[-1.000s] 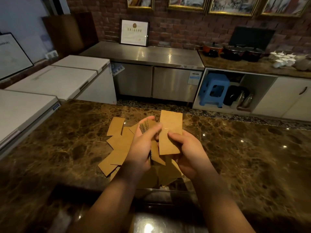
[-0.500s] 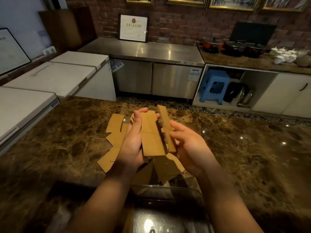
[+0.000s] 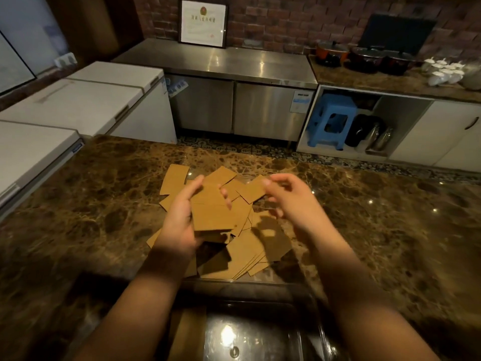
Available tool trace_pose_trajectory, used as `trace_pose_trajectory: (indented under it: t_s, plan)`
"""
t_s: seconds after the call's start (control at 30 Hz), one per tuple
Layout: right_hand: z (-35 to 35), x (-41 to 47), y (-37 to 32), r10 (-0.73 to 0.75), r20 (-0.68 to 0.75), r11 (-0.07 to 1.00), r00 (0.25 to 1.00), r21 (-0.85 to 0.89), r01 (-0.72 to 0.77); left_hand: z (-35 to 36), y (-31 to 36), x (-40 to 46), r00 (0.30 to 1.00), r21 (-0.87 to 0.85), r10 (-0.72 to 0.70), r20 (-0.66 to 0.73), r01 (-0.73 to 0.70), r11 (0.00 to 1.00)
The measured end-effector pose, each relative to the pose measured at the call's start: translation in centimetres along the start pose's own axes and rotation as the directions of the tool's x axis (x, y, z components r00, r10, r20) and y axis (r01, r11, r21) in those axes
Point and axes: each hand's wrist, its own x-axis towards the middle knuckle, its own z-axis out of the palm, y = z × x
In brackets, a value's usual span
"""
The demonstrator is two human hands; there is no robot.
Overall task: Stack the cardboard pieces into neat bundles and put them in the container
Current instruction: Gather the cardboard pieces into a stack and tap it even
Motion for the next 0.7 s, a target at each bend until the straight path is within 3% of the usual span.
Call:
trace_pose_trajectory:
  t_s: [0.07,0.13,0.23,0.33,0.47,0.6,0.7]
  plan:
    - [-1.9,3.0,1.2,0.128,-0.068,0.992,0.989,-0.01,-0.129,-1.0,1.0,0.0,0.999,-0.087,-0.017,-0.048,0.013,0.996]
    - [-2.4,5.7,2.7,0.3,-0.031,0.954,0.954,-0.012,-0.3,-1.6,1.8,-0.3,0.999,-0.137,-0.033,-0.024,0.03,0.99]
    - [-1.4,8.5,4.1,0.475,0.014,0.863,0.88,-0.202,-0.463,-2.0,1.9,-0.1,0.999,-0.138,-0.028,0.025,0.032,0.99]
    - [0.9,11.0,4.3,0.458,-0.046,0.818,0.888,-0.368,-0.442,-2.2,1.9,0.5,0.999,-0.117,0.007,0.043,-0.002,0.993]
    - [3.9,13.6,3.5,0.344,-0.145,0.654,0.928,-0.672,-0.348,-2.5,2.5,0.8,0.996,-0.083,0.072,0.045,-0.068,0.994]
    - [5.0,15.6,4.1,0.359,-0.175,0.675,0.917,-0.63,-0.385,-3.1,3.4,0.7,0.99,0.024,0.128,0.061,-0.129,0.991]
    - [4.0,17.3,4.9,0.381,-0.127,0.877,0.916,-0.265,-0.401,-3.5,3.8,0.5,0.986,0.072,0.157,0.052,-0.16,0.984]
